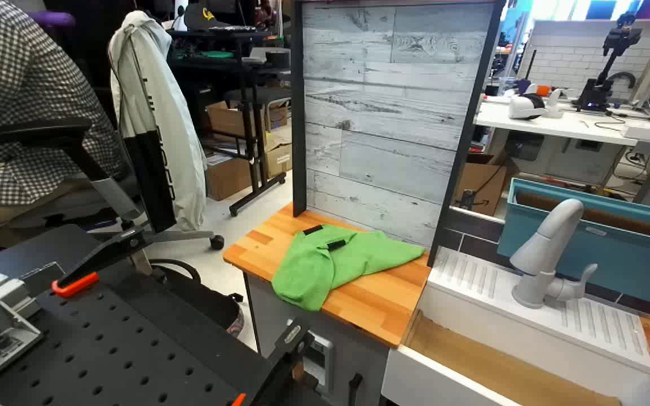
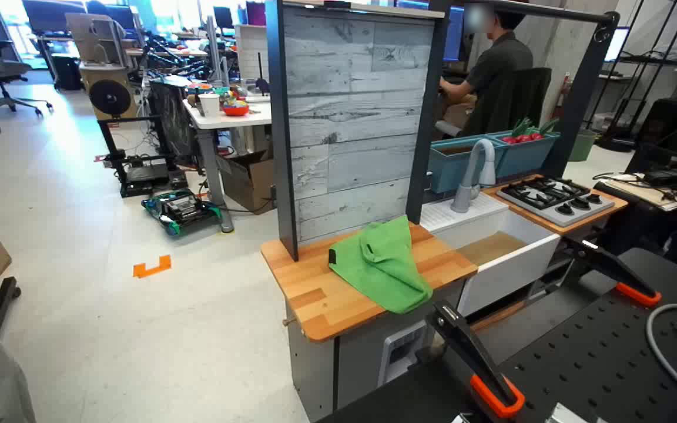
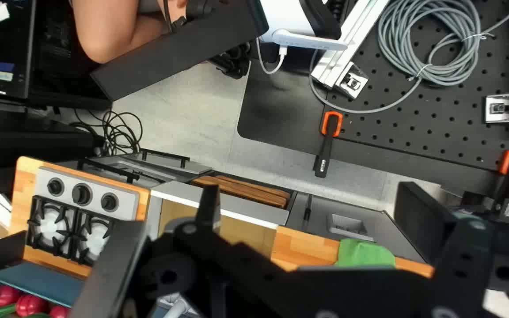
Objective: Fold the green towel from left to right then bottom to top
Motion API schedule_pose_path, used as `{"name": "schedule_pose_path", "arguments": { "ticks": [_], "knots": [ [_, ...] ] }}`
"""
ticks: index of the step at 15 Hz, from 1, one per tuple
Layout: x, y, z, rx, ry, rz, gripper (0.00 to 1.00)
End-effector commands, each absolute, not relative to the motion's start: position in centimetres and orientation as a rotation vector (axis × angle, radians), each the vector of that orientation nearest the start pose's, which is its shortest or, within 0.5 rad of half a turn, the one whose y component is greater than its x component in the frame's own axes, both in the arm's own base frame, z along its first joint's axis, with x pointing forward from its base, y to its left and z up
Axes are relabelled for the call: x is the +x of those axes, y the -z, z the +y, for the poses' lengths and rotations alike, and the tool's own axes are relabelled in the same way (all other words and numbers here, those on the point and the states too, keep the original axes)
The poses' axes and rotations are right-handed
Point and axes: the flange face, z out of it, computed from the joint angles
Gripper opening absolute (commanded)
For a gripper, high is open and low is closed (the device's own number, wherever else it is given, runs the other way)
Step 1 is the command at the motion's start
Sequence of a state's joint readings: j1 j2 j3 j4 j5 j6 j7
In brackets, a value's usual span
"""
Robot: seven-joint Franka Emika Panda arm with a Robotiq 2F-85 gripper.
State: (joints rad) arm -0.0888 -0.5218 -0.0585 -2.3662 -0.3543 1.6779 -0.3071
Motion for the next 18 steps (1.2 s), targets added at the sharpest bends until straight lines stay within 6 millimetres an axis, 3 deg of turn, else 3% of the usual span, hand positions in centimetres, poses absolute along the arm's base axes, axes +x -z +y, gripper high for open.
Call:
{"name": "schedule_pose_path", "arguments": {
  "ticks": [1,14,18],
  "knots": [
    [36.8,-50.9,-9.1,-3.369,-0.396,-0.402,1.00],
    [36.8,-50.9,-9.1,-3.369,-0.396,-0.402,1.00],
    [37.9,-50.2,-8.9,-3.368,-0.338,-0.203,1.00]
  ]
}}
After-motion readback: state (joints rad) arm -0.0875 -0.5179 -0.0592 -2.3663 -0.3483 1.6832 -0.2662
